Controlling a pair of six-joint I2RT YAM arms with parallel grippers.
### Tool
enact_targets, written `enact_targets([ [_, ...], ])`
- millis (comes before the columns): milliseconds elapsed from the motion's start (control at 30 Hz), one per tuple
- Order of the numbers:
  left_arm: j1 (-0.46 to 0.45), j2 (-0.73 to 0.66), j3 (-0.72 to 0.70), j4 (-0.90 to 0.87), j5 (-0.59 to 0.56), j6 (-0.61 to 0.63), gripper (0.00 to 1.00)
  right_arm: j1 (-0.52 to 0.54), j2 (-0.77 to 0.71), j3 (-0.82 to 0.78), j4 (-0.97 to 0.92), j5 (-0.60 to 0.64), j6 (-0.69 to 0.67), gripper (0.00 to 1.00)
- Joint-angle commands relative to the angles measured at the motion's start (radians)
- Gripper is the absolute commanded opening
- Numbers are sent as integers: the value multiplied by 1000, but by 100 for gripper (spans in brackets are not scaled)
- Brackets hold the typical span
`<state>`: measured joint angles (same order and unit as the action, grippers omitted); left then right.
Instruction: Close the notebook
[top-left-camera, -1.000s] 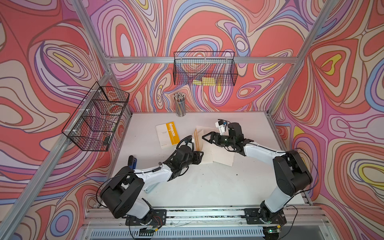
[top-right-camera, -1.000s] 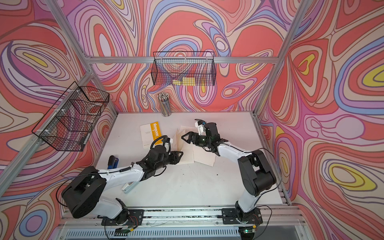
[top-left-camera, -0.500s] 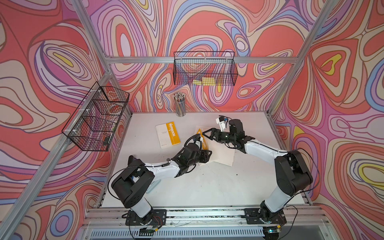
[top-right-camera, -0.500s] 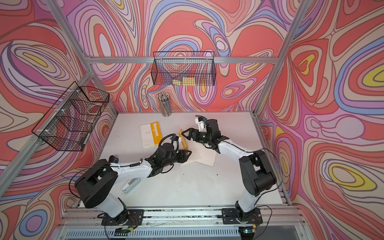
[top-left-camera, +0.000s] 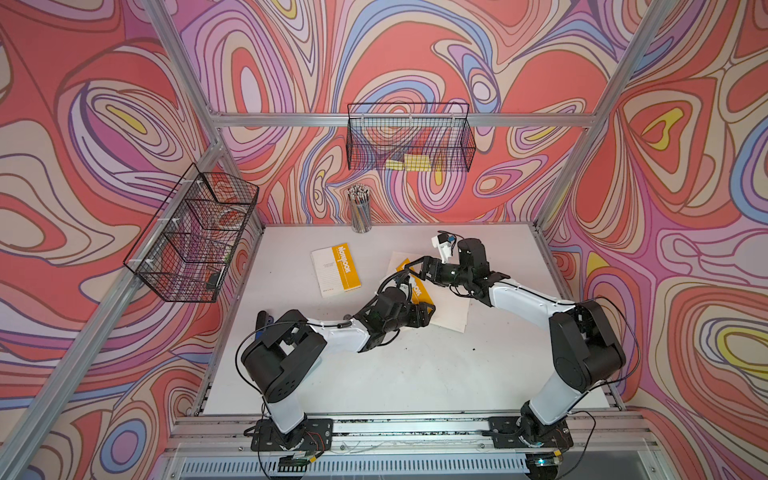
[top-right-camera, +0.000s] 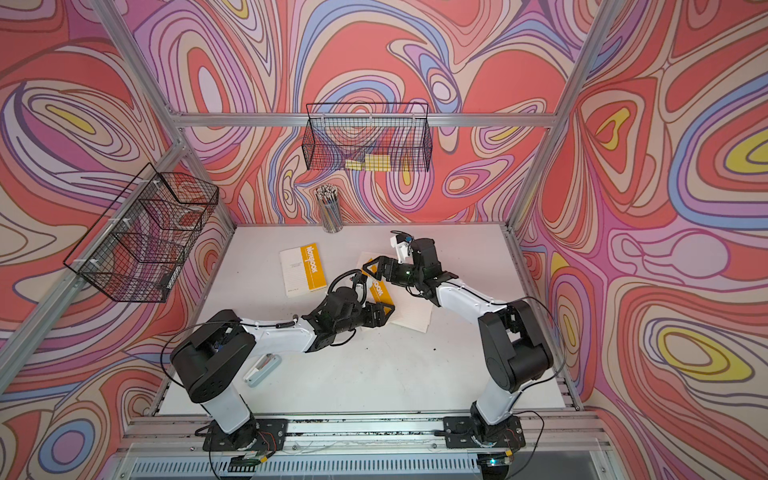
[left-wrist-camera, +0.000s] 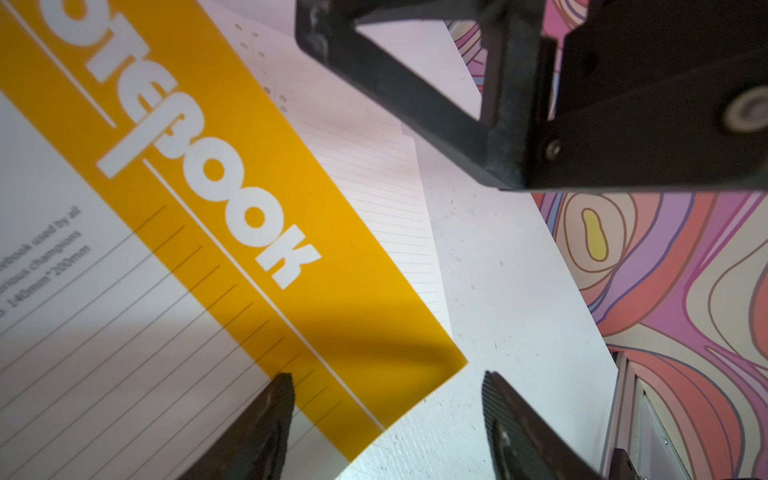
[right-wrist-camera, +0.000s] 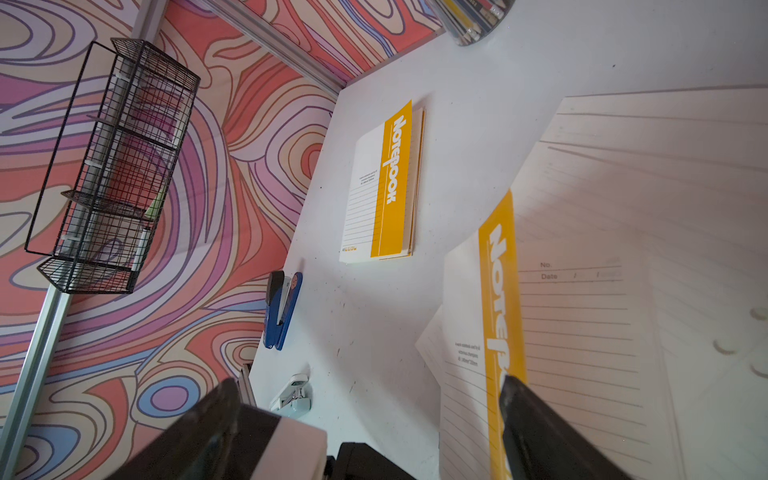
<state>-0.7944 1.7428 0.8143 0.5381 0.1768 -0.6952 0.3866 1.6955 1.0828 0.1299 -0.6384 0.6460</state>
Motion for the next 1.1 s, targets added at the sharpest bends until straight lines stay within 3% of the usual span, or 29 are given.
enact_targets([
  [0,-7,29,10,51,13,-18,74,-5,10,16,19,-17,8,98],
  [333,-7,87,-15,87,24,-27,75,-5,61,-7,81,-42,50,98],
  [1067,-6,-6,-78,34,-60,-17,75,-5,240,-69,201,-44,87,98],
])
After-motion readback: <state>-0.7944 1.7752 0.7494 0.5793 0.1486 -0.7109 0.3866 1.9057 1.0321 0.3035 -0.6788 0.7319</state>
